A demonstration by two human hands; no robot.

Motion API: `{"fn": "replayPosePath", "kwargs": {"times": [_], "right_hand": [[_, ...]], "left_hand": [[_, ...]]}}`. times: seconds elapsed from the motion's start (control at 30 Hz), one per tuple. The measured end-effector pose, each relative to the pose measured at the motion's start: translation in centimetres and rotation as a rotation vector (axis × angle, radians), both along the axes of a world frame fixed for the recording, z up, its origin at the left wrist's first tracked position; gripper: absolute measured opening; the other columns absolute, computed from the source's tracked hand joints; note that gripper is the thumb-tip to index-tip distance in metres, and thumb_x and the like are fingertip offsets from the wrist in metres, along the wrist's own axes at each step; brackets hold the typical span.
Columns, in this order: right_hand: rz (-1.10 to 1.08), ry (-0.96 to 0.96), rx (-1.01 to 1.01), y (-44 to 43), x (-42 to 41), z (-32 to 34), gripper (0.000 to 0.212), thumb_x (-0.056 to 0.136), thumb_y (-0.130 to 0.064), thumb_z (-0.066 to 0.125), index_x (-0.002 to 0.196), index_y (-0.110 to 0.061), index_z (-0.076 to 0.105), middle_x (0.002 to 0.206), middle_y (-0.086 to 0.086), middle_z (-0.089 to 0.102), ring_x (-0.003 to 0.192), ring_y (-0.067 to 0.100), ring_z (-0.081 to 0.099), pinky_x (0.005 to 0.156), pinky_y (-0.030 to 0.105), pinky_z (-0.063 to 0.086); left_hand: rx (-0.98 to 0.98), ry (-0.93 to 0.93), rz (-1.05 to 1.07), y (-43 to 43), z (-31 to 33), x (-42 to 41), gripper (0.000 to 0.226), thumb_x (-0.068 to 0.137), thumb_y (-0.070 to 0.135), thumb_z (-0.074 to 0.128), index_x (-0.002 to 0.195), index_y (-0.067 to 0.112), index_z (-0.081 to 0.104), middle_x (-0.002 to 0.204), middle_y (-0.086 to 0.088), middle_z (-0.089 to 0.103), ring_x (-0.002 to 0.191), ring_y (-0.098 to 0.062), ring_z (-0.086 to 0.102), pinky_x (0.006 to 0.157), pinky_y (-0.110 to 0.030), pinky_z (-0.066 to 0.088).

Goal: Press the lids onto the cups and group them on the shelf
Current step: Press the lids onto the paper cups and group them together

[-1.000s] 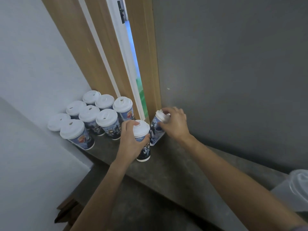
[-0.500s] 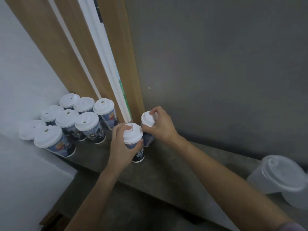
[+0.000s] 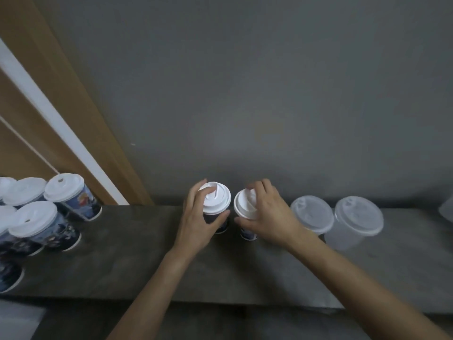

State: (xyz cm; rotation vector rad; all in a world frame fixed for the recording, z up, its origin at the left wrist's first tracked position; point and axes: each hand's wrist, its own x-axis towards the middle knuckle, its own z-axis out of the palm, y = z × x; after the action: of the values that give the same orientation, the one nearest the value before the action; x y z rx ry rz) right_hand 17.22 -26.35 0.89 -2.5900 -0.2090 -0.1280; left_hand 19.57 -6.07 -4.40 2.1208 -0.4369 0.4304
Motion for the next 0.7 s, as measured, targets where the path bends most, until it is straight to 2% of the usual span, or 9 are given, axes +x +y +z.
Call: {"fn": "replayPosePath", "kwargs": {"times": [0.1,0.2,0.27,0.37,0.47,0.53,0.63,0.7], "right_hand": [[0.036,-0.029,-0.035,-0.1,-1.0,-0.3,0.081,0.074,-0.051,0.086,0.136,-0.015,0.048,0.134,0.003,0.046,0.115,0.026,0.051,0.091,0.036,0.043],[0.050,-0.047,-0.040,-0.3,-1.6,-0.5,0.087,0.074,-0.054,0.085,0.140,-0.014,0.045,0.140,0.003,0.046,0.120,0.026,0.051,0.094,0.034,0.042],[0.055,-0.035,-0.033,-0.5,-1.7,-0.5,0.090,0.076,-0.056,0.084,0.143,-0.012,0.044,0.147,0.005,0.044,0.129,0.028,0.048,0.102,0.036,0.041],[0.079,-0.001,-0.030,-1.1,-1.9,-0.3,0.092,0.082,-0.060,0.077,0.150,-0.013,0.038,0.160,0.007,0.035,0.146,0.027,0.034,0.115,0.037,0.032],[0.121,-0.006,-0.024,-2.0,-2.7,0.8,0.091,0.088,-0.061,0.070,0.155,-0.013,0.033,0.166,0.008,0.028,0.153,0.023,0.023,0.121,0.032,0.023],[0.129,-0.074,0.022,-3.3,-3.6,2.0,0.086,0.090,-0.063,0.066,0.154,-0.013,0.036,0.165,0.007,0.031,0.153,0.021,0.025,0.121,0.030,0.022],[0.053,-0.246,0.098,-7.8,-5.1,3.5,0.073,0.093,-0.065,0.054,0.145,-0.014,0.052,0.157,0.002,0.044,0.144,0.018,0.039,0.117,0.029,0.029],[-0.020,-0.254,0.150,-12.8,-6.1,3.7,0.076,0.089,-0.071,0.052,0.143,-0.017,0.053,0.157,-0.002,0.044,0.144,0.014,0.039,0.118,0.030,0.031]], "left_hand": [[0.047,0.019,0.008,-0.3,0.3,-0.3,0.060,0.079,0.034,0.082,0.133,0.024,0.057,0.155,0.005,0.035,0.144,-0.012,0.038,0.111,-0.019,0.034],[0.087,0.024,0.002,-0.4,0.5,-0.8,0.064,0.079,0.032,0.084,0.135,0.022,0.056,0.156,0.004,0.034,0.144,-0.013,0.037,0.112,-0.024,0.036],[0.105,0.028,0.004,-0.5,0.6,-1.1,0.067,0.079,0.030,0.085,0.137,0.022,0.054,0.157,0.005,0.034,0.145,-0.013,0.036,0.114,-0.026,0.036],[0.161,0.018,0.025,-0.5,0.9,-1.5,0.071,0.080,0.028,0.085,0.142,0.023,0.051,0.160,0.005,0.032,0.147,-0.012,0.033,0.117,-0.030,0.033],[0.196,0.022,0.042,-0.7,1.5,-2.3,0.074,0.081,0.033,0.084,0.145,0.025,0.048,0.162,0.005,0.029,0.148,-0.011,0.028,0.118,-0.023,0.027],[0.202,-0.004,0.068,-0.8,2.1,-3.0,0.067,0.085,0.038,0.077,0.145,0.026,0.048,0.161,0.006,0.029,0.148,-0.010,0.028,0.118,-0.022,0.025],[0.196,-0.077,0.130,-1.8,3.7,-3.7,0.055,0.090,0.038,0.064,0.141,0.020,0.053,0.158,-0.001,0.035,0.146,-0.019,0.035,0.117,-0.032,0.029],[0.165,-0.143,0.146,-3.2,5.2,-4.0,0.048,0.093,0.037,0.059,0.135,0.015,0.057,0.154,-0.005,0.041,0.142,-0.023,0.040,0.115,-0.031,0.030]]}}
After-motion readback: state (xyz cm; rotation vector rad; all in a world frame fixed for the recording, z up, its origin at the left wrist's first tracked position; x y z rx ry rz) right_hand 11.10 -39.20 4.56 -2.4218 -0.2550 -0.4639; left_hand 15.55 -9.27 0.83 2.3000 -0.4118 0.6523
